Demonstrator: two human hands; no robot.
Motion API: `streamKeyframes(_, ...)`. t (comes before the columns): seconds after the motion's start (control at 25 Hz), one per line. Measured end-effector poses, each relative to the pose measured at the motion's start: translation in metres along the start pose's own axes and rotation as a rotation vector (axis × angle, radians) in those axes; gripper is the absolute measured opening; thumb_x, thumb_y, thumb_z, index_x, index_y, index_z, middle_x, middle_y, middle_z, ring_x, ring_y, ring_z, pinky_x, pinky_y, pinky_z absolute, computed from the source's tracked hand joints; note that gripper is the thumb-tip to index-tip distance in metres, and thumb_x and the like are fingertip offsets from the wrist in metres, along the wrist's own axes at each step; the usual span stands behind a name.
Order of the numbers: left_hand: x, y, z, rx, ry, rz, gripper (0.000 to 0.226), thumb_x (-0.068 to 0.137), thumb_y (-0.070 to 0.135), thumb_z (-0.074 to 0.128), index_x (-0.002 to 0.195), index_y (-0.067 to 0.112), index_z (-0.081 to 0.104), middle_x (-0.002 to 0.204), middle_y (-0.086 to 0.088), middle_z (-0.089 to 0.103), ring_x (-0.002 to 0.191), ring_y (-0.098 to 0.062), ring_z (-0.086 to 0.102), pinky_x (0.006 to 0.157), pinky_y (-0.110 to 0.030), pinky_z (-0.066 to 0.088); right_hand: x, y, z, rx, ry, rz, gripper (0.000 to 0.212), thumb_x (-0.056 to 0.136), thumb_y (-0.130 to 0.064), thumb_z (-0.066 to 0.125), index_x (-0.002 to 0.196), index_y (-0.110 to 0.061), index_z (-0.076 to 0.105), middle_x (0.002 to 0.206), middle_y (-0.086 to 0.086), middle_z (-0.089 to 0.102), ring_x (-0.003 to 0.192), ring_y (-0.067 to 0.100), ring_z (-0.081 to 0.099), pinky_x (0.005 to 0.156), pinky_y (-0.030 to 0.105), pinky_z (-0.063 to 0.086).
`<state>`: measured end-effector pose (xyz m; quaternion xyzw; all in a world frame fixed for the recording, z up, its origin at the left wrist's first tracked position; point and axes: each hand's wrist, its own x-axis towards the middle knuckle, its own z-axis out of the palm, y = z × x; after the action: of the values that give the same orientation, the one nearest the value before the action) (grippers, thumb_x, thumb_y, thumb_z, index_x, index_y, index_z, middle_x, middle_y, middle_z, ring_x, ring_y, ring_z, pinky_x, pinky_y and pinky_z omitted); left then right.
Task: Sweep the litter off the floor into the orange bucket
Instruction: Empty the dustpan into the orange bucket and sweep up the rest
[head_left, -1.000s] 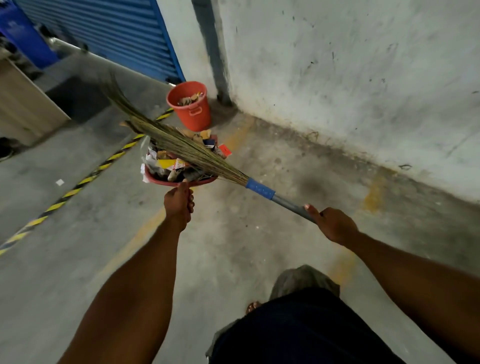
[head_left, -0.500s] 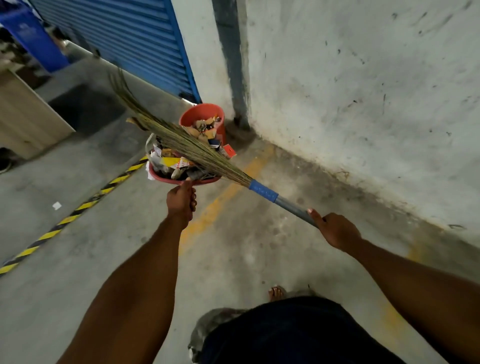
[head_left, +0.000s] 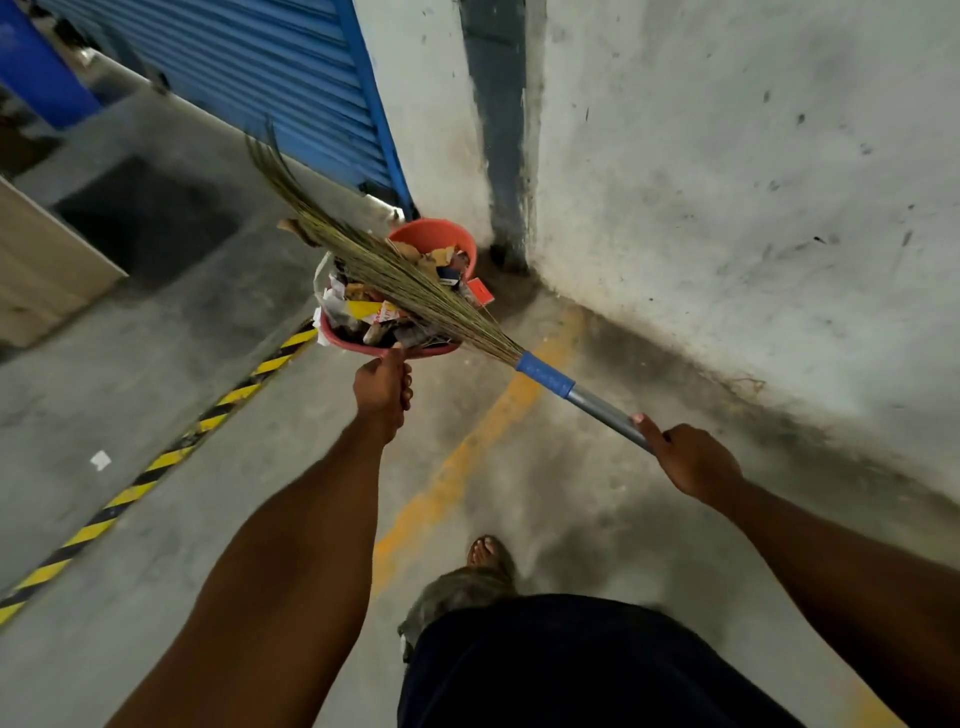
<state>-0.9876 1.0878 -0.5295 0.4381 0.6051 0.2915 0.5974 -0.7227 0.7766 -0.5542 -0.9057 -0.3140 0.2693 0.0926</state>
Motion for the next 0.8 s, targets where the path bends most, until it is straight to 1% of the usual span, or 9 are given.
streamKeyframes(0.2, 0.120, 0.049, -0.001, 0.037, -0.023, -0.035, 0.037, 0.098, 0.033, 0.067, 0.072, 0.007, 0.060, 0.060, -0.006, 0.053, 0.041, -0.015, 0.040, 0.039, -0.021, 0.030, 0.071, -0.087, 0.006, 0.036, -0.043, 0.046, 0.092, 0.089, -0.085, 0.020, 0.061, -0.012, 0.068, 0.058, 0.008, 0.064, 0.058, 0.023, 0.064, 0.056, 0.030, 0.044)
streamKeyframes(0.36, 0.217, 0.076, 0.020, 0.074, -0.035, -0.087, 0.038, 0.098, 0.034, 0.066, 0.072, 0.007, 0.061, 0.060, -0.006, 0.053, 0.040, -0.013, 0.040, 0.039, -0.022, 0.030, 0.144, -0.138, 0.007, 0.036, -0.064, 0.099, 0.089, 0.091, -0.084, 0.019, 0.064, -0.014, 0.068, 0.060, 0.006, 0.064, 0.059, 0.021, 0.064, 0.054, 0.029, 0.041)
streamKeyframes(0.52, 0.311, 0.084, 0.049, 0.094, 0.007, -0.140, 0.038, 0.098, 0.034, 0.066, 0.073, 0.007, 0.060, 0.060, -0.006, 0.053, 0.039, -0.012, 0.040, 0.039, -0.021, 0.030, 0.233, -0.172, 0.012, 0.006, -0.100, 0.094, 0.089, 0.091, -0.084, 0.018, 0.061, -0.015, 0.065, 0.057, 0.005, 0.063, 0.055, 0.020, 0.063, 0.055, 0.027, 0.042)
streamKeyframes(0.64, 0.378, 0.080, 0.072, 0.118, 0.008, -0.192, 0.039, 0.099, 0.034, 0.066, 0.071, 0.007, 0.060, 0.057, -0.004, 0.052, 0.037, -0.012, 0.039, 0.039, -0.020, 0.030, 0.296, -0.193, 0.018, -0.024, -0.120, 0.124, 0.089, 0.091, -0.085, 0.017, 0.058, -0.017, 0.063, 0.056, 0.005, 0.062, 0.056, 0.021, 0.062, 0.058, 0.030, 0.045)
streamKeyframes(0.72, 0.426, 0.075, 0.087, 0.133, -0.004, -0.241, 0.040, 0.099, 0.034, 0.066, 0.071, 0.007, 0.060, 0.054, -0.003, 0.053, 0.037, -0.013, 0.040, 0.038, -0.020, 0.030, 0.339, -0.204, 0.024, -0.087, -0.131, 0.131, 0.091, 0.089, -0.087, 0.013, 0.059, -0.018, 0.062, 0.057, 0.004, 0.062, 0.057, 0.022, 0.062, 0.061, 0.032, 0.048)
streamKeyframes(0.8, 0.461, 0.070, 0.097, 0.154, -0.006, -0.276, 0.040, 0.099, 0.035, 0.066, 0.070, 0.007, 0.061, 0.053, -0.002, 0.054, 0.037, -0.013, 0.041, 0.039, -0.021, 0.031, 0.367, -0.216, 0.024, -0.183, -0.146, 0.095, 0.086, 0.090, -0.085, 0.005, 0.065, -0.022, 0.057, 0.059, 0.003, 0.060, 0.056, 0.022, 0.061, 0.061, 0.034, 0.053)
